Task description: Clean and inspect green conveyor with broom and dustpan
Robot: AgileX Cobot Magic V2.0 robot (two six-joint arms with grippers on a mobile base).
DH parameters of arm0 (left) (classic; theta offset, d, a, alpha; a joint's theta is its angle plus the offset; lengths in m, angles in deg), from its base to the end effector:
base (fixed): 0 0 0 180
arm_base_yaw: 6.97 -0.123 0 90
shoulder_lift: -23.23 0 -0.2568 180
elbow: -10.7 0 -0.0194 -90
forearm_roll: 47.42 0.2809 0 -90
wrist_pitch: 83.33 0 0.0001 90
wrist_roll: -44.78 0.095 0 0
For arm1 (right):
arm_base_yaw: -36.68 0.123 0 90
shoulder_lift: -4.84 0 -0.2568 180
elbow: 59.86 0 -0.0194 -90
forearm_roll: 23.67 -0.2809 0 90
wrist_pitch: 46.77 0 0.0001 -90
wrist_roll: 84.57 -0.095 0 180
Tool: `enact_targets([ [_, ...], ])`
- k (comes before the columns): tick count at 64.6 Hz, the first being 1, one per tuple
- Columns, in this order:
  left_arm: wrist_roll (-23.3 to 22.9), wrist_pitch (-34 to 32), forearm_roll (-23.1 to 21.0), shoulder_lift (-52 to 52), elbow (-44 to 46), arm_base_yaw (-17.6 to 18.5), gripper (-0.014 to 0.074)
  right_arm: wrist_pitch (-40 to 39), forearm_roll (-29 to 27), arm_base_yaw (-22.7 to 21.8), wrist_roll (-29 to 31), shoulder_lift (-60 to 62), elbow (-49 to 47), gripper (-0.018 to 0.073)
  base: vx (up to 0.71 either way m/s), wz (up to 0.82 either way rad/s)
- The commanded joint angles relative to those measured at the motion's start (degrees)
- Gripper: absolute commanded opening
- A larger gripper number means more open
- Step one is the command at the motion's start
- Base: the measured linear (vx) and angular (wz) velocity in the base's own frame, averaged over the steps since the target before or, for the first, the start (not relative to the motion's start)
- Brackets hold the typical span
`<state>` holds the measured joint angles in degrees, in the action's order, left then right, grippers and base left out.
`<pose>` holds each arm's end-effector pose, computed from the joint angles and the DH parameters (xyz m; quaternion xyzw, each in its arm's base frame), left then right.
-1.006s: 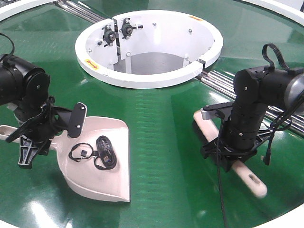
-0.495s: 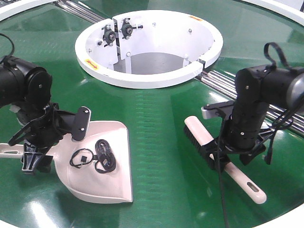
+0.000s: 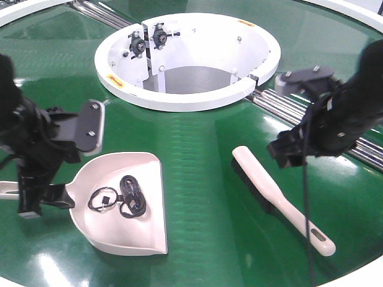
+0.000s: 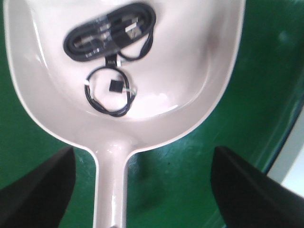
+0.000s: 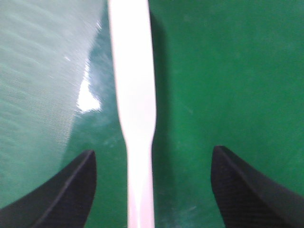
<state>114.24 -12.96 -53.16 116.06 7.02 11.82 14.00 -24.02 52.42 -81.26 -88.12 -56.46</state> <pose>0.2958 -0.1101 0.2748 0.6827 0.7201 0.0047 0.1240 0.3188 0.0904 0.2801 -0.1613 0.9668 0.0244 0.1968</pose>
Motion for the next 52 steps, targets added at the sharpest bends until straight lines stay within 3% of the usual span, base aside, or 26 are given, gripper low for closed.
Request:
enact_targets([
  [1,-4.6,1.2,-3.5,-6.1,1.1,0.3,0.0533,-3.4,-1.9,-0.1,3.2,6.4,-1.2,0.0494,0.00,0.00],
  [7,-9.8,0.9,-7.4,-9.9,1.1,0.3,0.0529,-6.0,-4.0,-0.1,4.6,10.6,-1.2,0.0494,0.00,0.00],
  [21,-11.6,-4.0,-16.2,-14.9,1.1,0.3,0.0501,-10.3,-5.6,-0.1,4.4,19.5,-1.1,0.0494,0.00,0.00],
  [25,-14.9,-2.6,-17.8,-15.6,1.1,0.3,0.0491,-10.7,-4.8,-0.1,4.7,22.1,0.0,0.0494,0.00,0.00],
  [30,-19.4,-0.2,-15.8,-16.8,1.1,0.3,0.0474,-13.1,-3.8,-0.1,5.1,26.0,3.7,0.0494,0.00,0.00],
  [41,-30.5,-0.8,-6.9,-23.2,1.1,0.3,0.0430,-24.6,-1.8,-0.1,5.0,37.8,17.7,0.0494,0.00,0.00],
  [52,-40.0,-0.9,-6.0,-31.2,1.1,0.3,0.0400,-36.7,-3.2,-0.1,4.9,50.0,31.3,0.0494,0.00,0.00],
])
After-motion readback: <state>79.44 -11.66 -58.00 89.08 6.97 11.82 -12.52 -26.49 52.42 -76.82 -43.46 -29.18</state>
